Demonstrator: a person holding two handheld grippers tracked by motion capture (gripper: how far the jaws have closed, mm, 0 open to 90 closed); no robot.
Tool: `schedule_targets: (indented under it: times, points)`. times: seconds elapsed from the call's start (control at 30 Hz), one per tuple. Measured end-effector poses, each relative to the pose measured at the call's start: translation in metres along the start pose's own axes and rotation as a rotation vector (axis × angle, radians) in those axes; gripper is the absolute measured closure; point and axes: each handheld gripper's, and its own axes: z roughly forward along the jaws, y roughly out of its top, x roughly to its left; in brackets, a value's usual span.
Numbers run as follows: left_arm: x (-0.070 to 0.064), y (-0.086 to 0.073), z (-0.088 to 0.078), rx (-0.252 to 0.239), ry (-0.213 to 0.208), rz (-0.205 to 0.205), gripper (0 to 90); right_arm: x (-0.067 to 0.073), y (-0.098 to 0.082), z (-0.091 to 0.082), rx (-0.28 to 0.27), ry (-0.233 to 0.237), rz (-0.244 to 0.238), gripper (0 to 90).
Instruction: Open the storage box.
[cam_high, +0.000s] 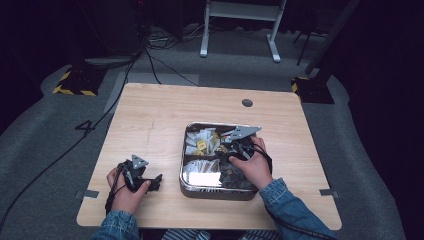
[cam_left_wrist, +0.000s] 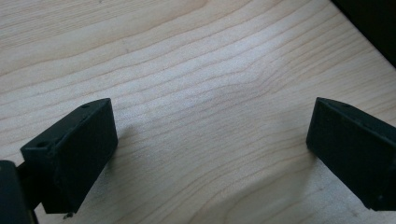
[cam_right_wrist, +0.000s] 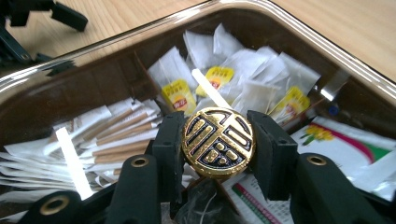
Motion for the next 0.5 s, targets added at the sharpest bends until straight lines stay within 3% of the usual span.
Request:
schedule_targets:
  times: [0.33,0.5]
  points:
    - [0.000,0.000,0.000,0.001,0.000,0.003,2.6,-0.017,0.013,-0.035,-0.036,-0.026,-0.004,58.9]
    - [0.000,0.000,0.000,0.001,0.001,0.004,2.6,-0.035,0.015,-0.062,-0.053,-0.045,0.018,58.9]
